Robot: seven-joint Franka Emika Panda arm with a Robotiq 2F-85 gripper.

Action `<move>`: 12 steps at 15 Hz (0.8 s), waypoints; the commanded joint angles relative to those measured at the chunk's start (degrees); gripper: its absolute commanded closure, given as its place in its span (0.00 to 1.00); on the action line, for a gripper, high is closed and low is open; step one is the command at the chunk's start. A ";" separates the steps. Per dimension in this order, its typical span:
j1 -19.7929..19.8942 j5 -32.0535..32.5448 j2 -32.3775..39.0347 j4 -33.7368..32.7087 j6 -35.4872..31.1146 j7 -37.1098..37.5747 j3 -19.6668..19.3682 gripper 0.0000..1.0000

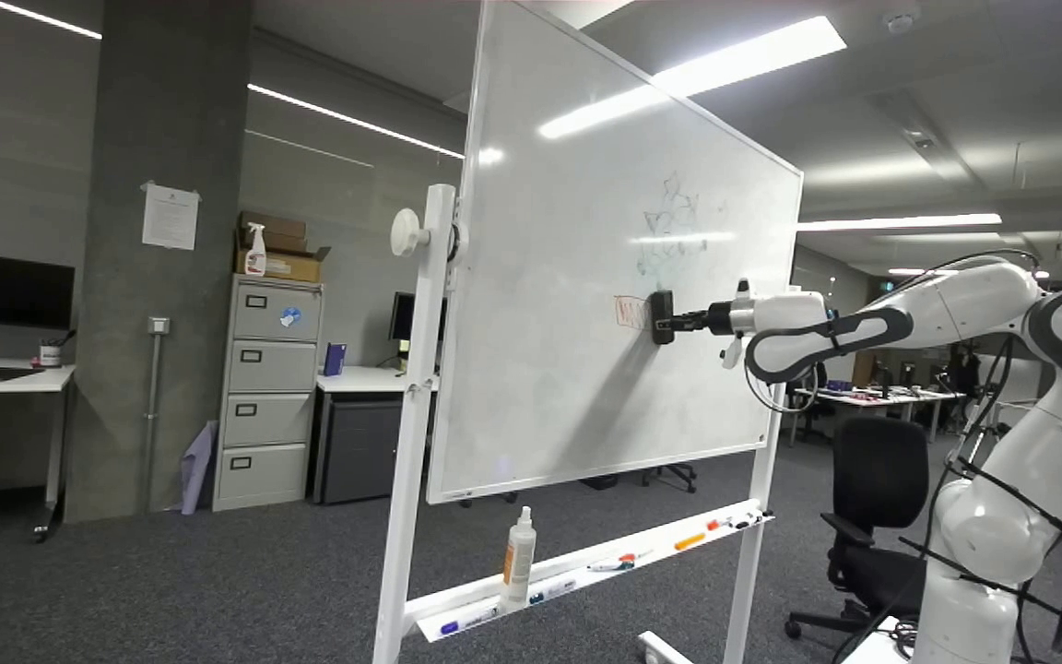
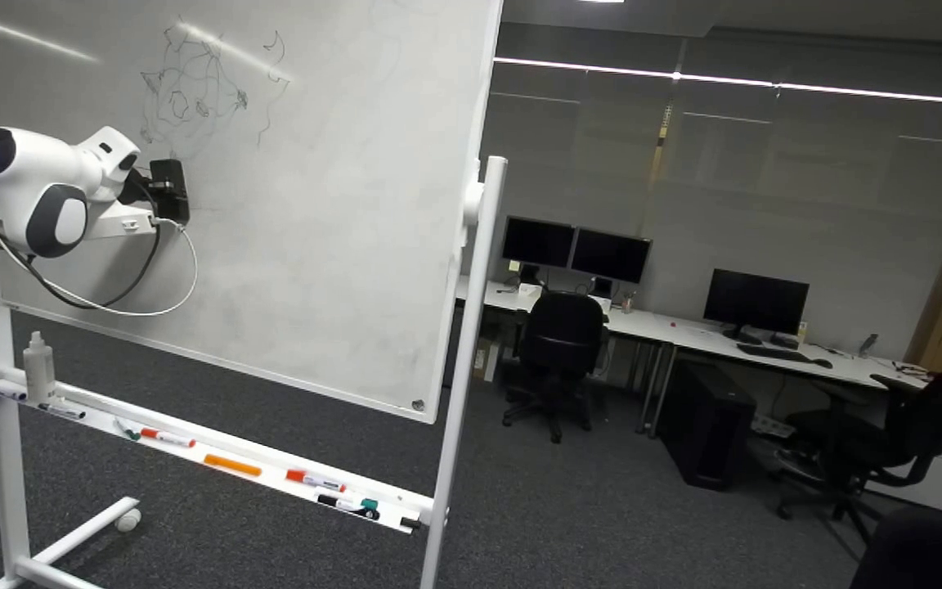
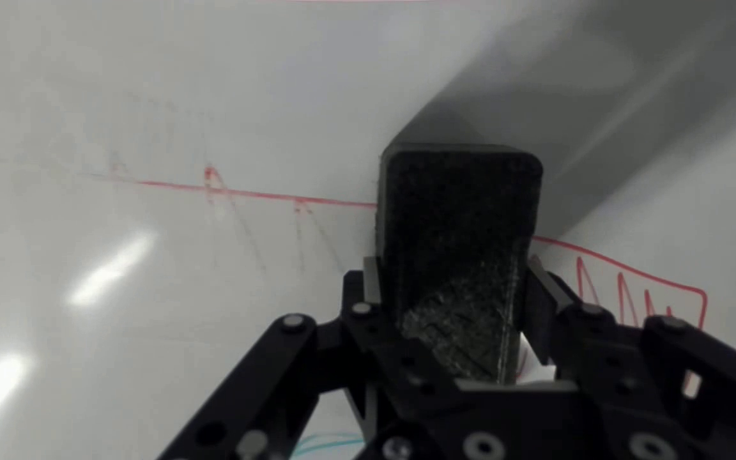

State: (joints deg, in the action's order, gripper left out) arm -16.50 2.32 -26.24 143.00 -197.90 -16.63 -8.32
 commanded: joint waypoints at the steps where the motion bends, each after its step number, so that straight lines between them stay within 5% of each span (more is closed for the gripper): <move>1: 0.21 0.81 2.88 -2.43 0.00 -1.52 1.25 0.70; 12: 1.38 -0.01 3.81 -3.80 0.02 -1.37 -2.85 0.70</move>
State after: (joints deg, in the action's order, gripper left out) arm -16.45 2.32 -25.95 142.86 -197.88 -17.36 -8.62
